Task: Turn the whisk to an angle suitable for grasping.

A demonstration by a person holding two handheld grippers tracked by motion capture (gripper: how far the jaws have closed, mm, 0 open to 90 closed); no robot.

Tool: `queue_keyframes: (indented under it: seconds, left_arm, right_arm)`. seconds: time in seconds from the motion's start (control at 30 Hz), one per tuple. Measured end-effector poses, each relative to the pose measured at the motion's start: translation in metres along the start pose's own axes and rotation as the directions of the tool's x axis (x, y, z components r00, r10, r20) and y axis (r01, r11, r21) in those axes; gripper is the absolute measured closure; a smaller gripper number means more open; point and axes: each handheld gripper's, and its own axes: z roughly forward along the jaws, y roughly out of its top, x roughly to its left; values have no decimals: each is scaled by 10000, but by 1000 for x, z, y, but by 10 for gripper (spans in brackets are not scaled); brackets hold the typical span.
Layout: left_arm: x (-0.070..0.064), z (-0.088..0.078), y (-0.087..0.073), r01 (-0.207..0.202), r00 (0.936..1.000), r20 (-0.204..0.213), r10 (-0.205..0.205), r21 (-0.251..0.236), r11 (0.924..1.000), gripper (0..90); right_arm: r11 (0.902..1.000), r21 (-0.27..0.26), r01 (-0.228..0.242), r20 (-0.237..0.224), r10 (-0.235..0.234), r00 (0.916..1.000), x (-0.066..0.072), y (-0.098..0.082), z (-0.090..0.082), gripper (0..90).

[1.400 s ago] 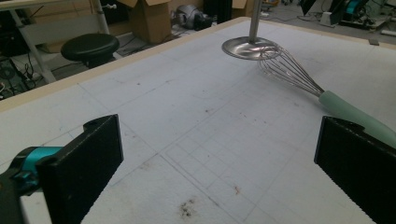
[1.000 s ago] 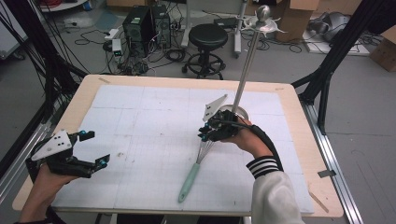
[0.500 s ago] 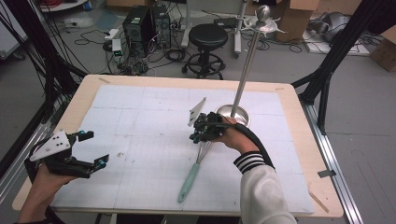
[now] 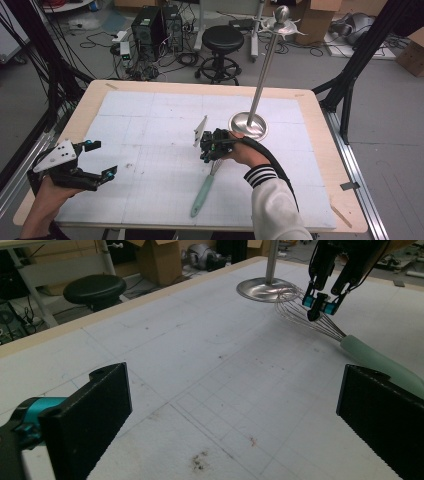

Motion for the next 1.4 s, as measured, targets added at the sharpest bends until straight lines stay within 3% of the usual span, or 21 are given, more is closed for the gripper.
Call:
queue_keyframes:
  seconds: [0.47,0.87,1.4]
  left_arm:
    - [1,0,-1,12,10000,-2,-12,43,10000,17]
    - [1,0,-2,16,10000,-9,-16,63,10000,17]
    - [1,0,-2,19,10000,-30,-19,77,10000,17]
  right_arm:
    - [9937,1082,301,-378,-261,9989,0,0,23,897]
    - [9840,1742,364,-136,-346,9993,1,-8,20,897]
    - [9772,2115,159,-35,-155,9999,2,-21,10,897]
